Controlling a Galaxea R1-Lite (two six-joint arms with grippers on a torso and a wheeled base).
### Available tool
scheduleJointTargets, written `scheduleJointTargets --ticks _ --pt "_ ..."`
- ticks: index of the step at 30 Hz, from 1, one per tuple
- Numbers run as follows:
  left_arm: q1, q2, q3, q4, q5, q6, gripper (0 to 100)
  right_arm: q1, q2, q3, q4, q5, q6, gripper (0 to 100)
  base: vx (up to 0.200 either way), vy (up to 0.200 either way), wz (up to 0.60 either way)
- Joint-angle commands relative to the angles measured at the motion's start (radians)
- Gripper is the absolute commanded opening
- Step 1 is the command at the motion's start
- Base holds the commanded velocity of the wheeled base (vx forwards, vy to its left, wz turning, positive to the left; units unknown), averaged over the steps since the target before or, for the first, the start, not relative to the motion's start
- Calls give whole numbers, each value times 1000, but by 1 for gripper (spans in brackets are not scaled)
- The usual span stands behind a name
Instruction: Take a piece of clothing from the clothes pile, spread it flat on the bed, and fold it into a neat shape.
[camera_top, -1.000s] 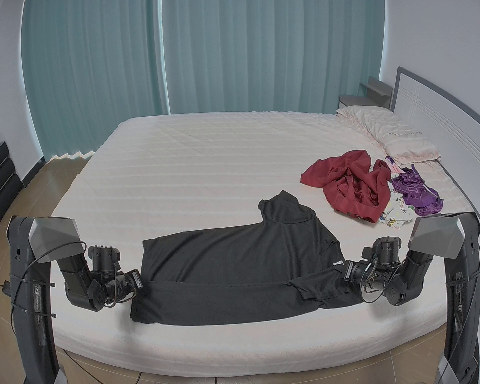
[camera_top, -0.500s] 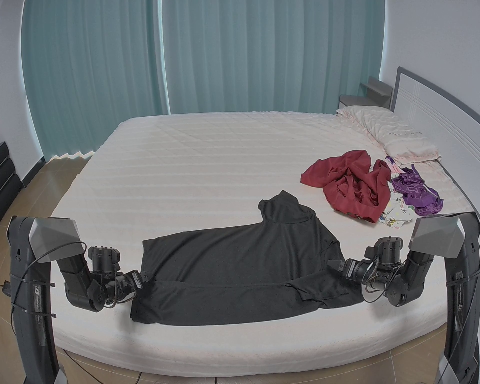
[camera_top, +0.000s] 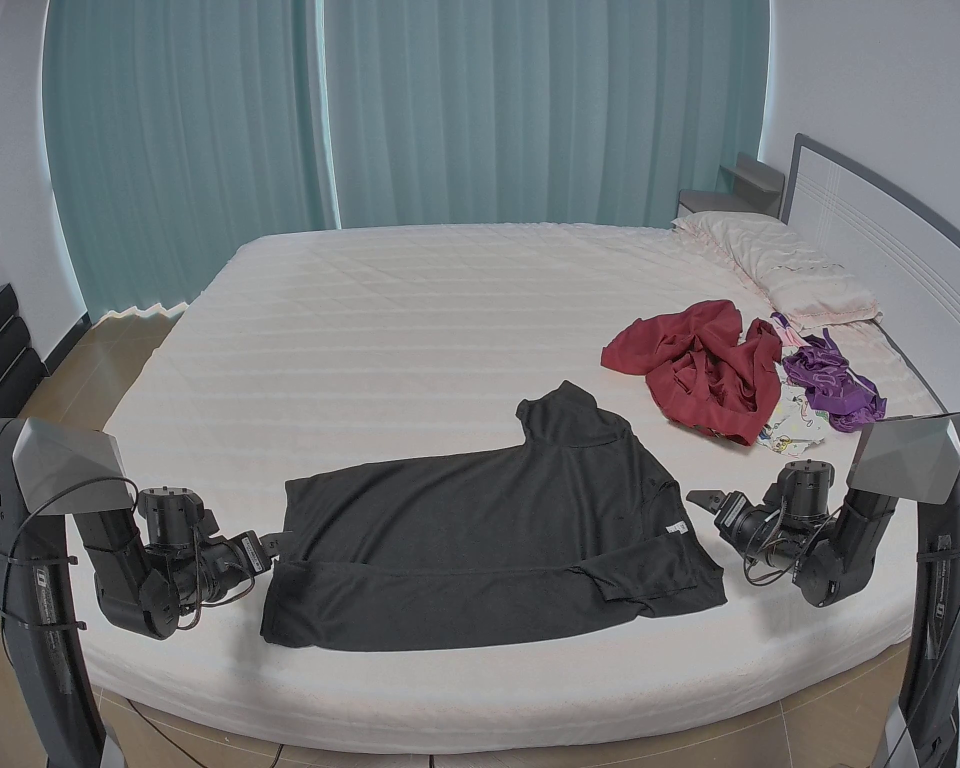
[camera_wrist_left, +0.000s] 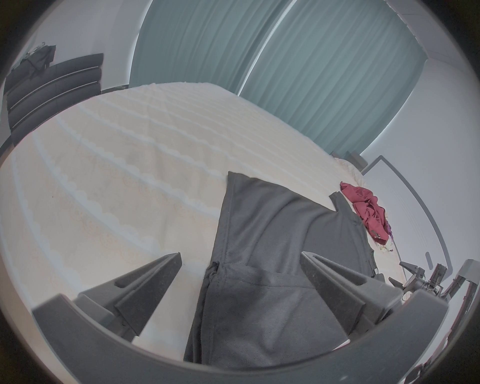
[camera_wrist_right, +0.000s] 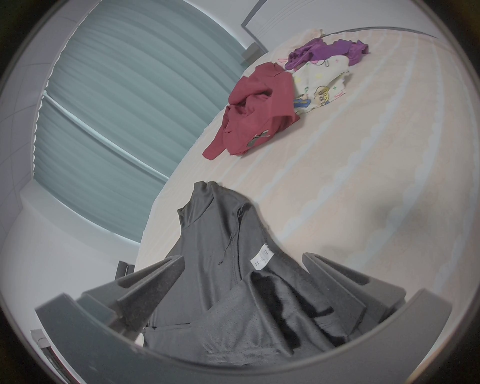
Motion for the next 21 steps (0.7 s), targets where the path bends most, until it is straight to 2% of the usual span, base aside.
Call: scheduleJointTargets --ticks 1,13,21 --pt "2 -28 36 -18 -1 0 100 -21 -26 28 -9 4 7 100 0 0 0" --pt "13 10 30 -61 -1 5 100 -9 -28 49 -14 19 7 100 0 0 0" --pt "14 15 30 -62 -1 5 100 0 -22 64 -43 21 5 100 200 0 0"
